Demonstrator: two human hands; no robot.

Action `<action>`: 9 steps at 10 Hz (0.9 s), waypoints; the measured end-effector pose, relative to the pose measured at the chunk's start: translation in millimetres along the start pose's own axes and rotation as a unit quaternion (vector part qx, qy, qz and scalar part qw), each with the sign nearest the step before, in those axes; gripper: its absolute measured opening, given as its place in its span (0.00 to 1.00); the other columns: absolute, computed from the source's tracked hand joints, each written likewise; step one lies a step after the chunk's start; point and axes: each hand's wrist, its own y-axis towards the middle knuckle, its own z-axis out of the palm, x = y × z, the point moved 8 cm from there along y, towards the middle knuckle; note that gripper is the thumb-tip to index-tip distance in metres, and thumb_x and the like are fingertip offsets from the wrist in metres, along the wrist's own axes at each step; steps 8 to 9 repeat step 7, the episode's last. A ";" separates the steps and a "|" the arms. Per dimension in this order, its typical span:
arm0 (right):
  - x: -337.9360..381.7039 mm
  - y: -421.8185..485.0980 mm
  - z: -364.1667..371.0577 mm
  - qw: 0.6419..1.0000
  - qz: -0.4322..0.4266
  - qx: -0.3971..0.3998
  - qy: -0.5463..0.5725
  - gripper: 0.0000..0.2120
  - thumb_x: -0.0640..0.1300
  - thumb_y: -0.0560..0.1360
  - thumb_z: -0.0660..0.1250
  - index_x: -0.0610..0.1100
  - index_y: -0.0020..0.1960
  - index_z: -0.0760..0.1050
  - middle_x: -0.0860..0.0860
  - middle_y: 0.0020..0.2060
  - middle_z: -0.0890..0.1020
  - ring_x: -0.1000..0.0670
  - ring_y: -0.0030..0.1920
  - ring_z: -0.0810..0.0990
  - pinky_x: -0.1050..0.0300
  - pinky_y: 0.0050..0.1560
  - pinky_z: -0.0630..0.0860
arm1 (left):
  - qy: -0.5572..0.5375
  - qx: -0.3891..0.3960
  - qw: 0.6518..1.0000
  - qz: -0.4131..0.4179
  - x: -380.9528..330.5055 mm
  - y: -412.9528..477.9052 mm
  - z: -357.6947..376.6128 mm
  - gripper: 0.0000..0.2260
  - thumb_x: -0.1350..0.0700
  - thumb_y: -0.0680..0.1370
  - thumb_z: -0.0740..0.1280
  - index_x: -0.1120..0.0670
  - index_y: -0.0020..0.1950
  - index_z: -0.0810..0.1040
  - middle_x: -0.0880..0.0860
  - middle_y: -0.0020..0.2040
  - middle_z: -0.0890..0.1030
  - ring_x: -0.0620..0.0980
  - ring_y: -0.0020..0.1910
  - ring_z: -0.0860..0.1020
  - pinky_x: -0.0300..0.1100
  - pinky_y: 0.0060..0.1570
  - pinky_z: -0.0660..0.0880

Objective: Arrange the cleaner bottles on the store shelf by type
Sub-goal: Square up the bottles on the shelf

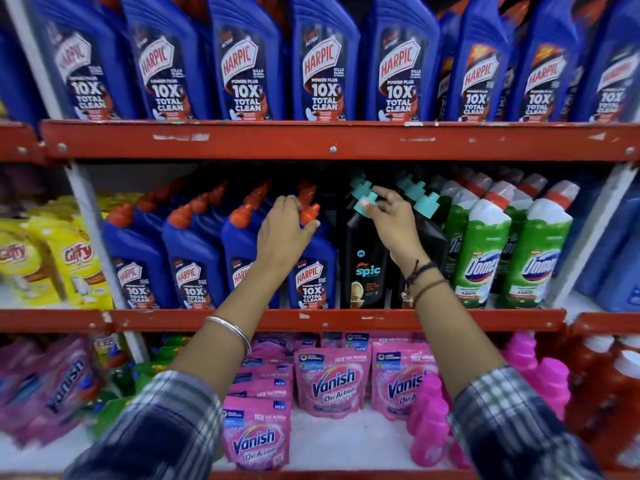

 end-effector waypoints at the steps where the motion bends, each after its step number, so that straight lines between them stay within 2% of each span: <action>1: -0.3 1.7 -2.5 1.000 0.006 -0.012 0.012 0.18 0.45 0.75 0.69 0.41 0.63 0.74 0.42 0.54 0.81 0.48 0.55 0.79 0.60 0.54 0.73 | 0.014 0.027 0.999 0.020 -6.3 -1.4 1.4 0.16 0.54 0.77 0.69 0.61 0.61 0.72 0.58 0.59 0.73 0.59 0.57 0.75 0.52 0.55 0.72; 3: 3.7 -3.7 -8.2 0.999 0.008 -0.041 0.024 0.17 0.43 0.73 0.72 0.39 0.60 0.76 0.47 0.47 0.82 0.53 0.48 0.80 0.69 0.47 0.72 | 0.033 0.063 0.996 0.049 -6.9 1.1 1.2 0.15 0.56 0.79 0.67 0.63 0.62 0.72 0.59 0.59 0.73 0.60 0.58 0.74 0.49 0.54 0.70; 4: 3.4 -4.8 -7.5 0.998 0.016 -0.043 0.035 0.17 0.41 0.73 0.71 0.38 0.60 0.76 0.45 0.48 0.83 0.52 0.48 0.81 0.64 0.53 0.75 | 0.049 0.062 0.995 0.059 -10.6 -1.9 0.2 0.15 0.56 0.79 0.67 0.63 0.62 0.71 0.59 0.59 0.72 0.60 0.57 0.75 0.51 0.54 0.71; 5: 10.2 -13.8 -10.6 0.998 0.020 -0.052 0.010 0.17 0.42 0.74 0.71 0.37 0.60 0.76 0.42 0.53 0.83 0.52 0.50 0.80 0.65 0.53 0.72 | 0.053 0.063 0.995 0.061 -11.8 -4.8 -0.7 0.16 0.55 0.79 0.67 0.62 0.62 0.71 0.58 0.59 0.72 0.59 0.55 0.75 0.51 0.51 0.73; 6: 30.6 -35.2 -13.7 0.988 -0.048 -0.050 -0.140 0.21 0.46 0.75 0.70 0.33 0.61 0.74 0.39 0.52 0.83 0.50 0.50 0.80 0.62 0.51 0.75 | 0.065 0.046 0.993 0.088 -12.7 -12.5 -3.6 0.16 0.54 0.80 0.66 0.62 0.63 0.71 0.58 0.59 0.72 0.58 0.55 0.75 0.50 0.49 0.75; 7: 74.8 -55.0 -24.4 0.947 -0.180 -0.103 -0.246 0.23 0.54 0.75 0.67 0.35 0.58 0.75 0.39 0.49 0.83 0.41 0.50 0.82 0.45 0.49 0.79 | 0.048 -0.059 0.980 0.182 -34.5 -19.2 -30.3 0.13 0.54 0.79 0.65 0.61 0.59 0.75 0.57 0.55 0.76 0.57 0.53 0.77 0.49 0.47 0.76; 9: 74.8 -55.0 -24.4 0.947 -0.180 -0.103 -0.246 0.23 0.54 0.75 0.67 0.35 0.58 0.75 0.39 0.49 0.83 0.41 0.50 0.82 0.45 0.49 0.79 | 0.048 -0.059 0.980 0.182 -34.5 -19.2 -30.3 0.13 0.54 0.79 0.65 0.61 0.59 0.75 0.57 0.55 0.76 0.57 0.53 0.77 0.49 0.47 0.76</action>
